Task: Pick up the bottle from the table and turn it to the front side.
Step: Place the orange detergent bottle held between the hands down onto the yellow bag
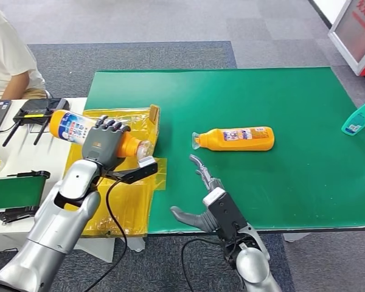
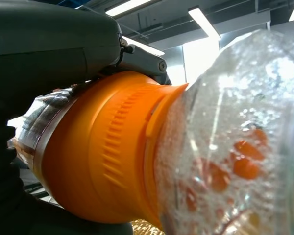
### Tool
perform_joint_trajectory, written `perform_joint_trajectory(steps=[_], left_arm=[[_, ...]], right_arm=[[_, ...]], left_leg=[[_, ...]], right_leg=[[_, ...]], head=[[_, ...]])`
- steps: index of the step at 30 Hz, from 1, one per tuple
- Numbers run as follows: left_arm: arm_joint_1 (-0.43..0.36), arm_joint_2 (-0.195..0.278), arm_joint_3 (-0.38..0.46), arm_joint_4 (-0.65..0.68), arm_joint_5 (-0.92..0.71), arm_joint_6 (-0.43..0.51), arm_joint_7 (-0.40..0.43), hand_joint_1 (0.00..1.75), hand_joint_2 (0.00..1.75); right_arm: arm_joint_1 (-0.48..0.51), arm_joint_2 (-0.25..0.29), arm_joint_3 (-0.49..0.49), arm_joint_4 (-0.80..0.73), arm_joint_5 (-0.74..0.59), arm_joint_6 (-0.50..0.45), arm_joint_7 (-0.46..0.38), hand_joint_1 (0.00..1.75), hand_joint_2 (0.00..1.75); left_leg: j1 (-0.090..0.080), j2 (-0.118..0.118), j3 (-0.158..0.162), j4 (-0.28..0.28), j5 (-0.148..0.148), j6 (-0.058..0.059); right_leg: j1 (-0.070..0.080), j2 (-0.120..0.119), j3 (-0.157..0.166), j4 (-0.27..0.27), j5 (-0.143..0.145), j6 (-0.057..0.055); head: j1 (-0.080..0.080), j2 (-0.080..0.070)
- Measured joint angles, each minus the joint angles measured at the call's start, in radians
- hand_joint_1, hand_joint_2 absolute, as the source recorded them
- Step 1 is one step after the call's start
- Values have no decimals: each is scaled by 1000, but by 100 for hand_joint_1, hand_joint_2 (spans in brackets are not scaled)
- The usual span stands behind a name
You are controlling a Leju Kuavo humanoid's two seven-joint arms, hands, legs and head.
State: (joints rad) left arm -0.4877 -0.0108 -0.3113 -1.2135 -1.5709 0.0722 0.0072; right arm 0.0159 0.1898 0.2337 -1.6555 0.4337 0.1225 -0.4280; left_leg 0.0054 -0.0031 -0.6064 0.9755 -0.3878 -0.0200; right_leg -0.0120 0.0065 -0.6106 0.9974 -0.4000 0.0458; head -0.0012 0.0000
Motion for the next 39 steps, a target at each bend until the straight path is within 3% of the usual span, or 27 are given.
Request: perform_joint_trajectory(steps=[10,15,27,39], left_arm=[[-4,-12,0,29,4,-2,0,175,175],[-12,-43,15,91,36,-8,1,175,175],[-16,-119,147,275,1,-49,182,175,175],[-15,-148,228,336,0,-55,185,175,175]], right_arm=[[0,-8,4,-6,-2,0,-2,0,175],[-3,-9,13,-16,-6,2,-7,0,175],[16,-14,27,-54,-6,4,-2,0,175],[28,-15,27,-84,-2,9,4,0,175]], left_leg=[[0,0,0,0,0,0],[0,0,0,0,0,0],[0,0,-1,0,0,0],[0,0,-1,0,0,0]], right_leg=[[0,0,0,0,0,0],[0,0,0,0,0,0],[0,0,0,0,0,0],[0,0,0,0,0,0]], head=[[0,0],[0,0],[0,0],[0,0]])
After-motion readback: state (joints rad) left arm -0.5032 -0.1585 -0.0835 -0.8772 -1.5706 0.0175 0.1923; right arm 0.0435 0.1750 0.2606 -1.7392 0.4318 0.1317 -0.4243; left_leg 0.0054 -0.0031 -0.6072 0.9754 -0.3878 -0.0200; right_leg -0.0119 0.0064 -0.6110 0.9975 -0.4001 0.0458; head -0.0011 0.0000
